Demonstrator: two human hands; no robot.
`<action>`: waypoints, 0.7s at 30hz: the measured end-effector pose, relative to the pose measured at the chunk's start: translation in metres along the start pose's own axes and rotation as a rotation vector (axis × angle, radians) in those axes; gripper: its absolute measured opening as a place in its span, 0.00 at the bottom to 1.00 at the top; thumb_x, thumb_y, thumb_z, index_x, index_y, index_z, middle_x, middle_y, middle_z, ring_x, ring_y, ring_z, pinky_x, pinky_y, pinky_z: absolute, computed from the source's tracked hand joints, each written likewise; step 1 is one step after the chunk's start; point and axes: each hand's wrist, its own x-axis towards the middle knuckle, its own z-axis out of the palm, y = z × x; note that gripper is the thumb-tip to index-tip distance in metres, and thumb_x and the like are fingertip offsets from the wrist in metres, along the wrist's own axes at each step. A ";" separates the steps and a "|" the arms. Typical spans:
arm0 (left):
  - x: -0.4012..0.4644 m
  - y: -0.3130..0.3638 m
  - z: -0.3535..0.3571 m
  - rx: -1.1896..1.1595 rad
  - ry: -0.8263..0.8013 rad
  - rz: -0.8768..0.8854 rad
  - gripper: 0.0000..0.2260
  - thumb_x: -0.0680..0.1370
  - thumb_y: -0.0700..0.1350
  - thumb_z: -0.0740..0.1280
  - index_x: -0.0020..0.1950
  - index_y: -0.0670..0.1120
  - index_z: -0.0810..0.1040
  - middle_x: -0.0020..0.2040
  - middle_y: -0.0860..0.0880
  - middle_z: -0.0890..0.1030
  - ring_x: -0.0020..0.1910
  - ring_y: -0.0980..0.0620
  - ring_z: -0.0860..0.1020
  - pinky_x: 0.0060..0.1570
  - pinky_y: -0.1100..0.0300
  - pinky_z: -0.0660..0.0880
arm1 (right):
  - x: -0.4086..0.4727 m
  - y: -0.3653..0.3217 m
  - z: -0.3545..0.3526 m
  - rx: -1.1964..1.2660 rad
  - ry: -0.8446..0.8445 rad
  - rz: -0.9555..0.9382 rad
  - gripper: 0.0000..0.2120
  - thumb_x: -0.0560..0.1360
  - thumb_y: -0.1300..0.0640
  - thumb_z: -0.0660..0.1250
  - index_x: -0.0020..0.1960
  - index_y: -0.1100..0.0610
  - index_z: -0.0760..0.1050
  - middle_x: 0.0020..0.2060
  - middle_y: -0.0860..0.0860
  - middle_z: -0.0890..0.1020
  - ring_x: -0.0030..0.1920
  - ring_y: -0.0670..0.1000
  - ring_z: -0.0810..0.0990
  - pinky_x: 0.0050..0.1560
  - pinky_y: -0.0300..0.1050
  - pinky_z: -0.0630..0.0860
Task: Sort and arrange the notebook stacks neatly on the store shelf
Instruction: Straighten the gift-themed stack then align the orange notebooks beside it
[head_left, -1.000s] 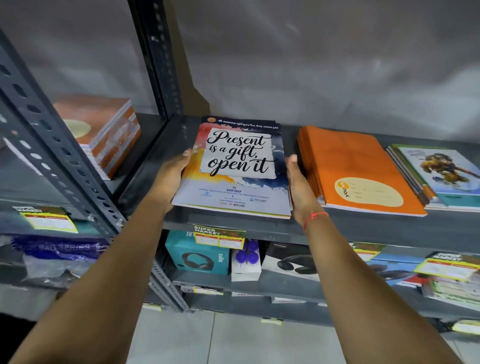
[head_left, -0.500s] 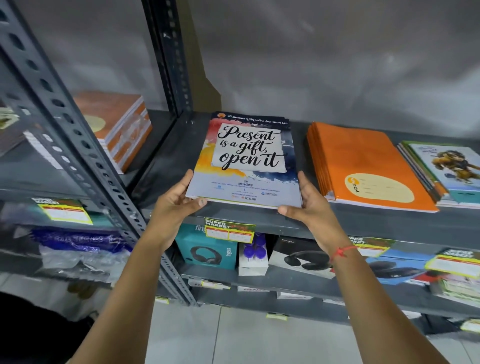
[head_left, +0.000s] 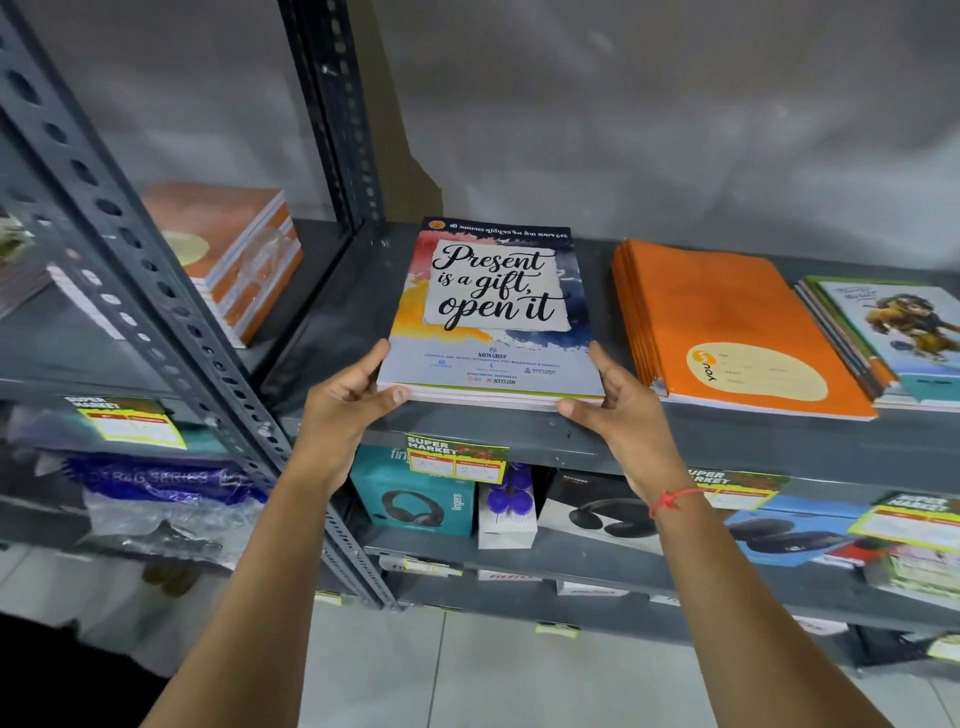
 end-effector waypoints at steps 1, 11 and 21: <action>0.000 0.000 0.000 0.001 0.006 -0.004 0.26 0.73 0.28 0.64 0.70 0.38 0.66 0.63 0.50 0.74 0.44 0.71 0.80 0.41 0.77 0.74 | 0.000 0.000 0.000 0.001 0.004 0.000 0.36 0.69 0.71 0.69 0.73 0.59 0.60 0.60 0.35 0.71 0.57 0.36 0.73 0.51 0.20 0.71; 0.002 0.003 0.005 0.009 0.125 -0.027 0.23 0.72 0.30 0.67 0.67 0.38 0.70 0.57 0.56 0.76 0.41 0.72 0.80 0.44 0.76 0.76 | 0.001 -0.004 0.006 -0.014 0.070 -0.003 0.34 0.69 0.68 0.70 0.72 0.58 0.63 0.60 0.40 0.70 0.63 0.40 0.70 0.66 0.36 0.66; -0.002 0.004 0.007 -0.020 0.151 -0.041 0.23 0.73 0.33 0.67 0.68 0.40 0.70 0.57 0.53 0.78 0.42 0.70 0.79 0.52 0.74 0.74 | -0.001 -0.001 0.004 0.036 0.017 -0.020 0.31 0.73 0.68 0.65 0.73 0.58 0.60 0.63 0.40 0.68 0.65 0.40 0.67 0.53 0.20 0.68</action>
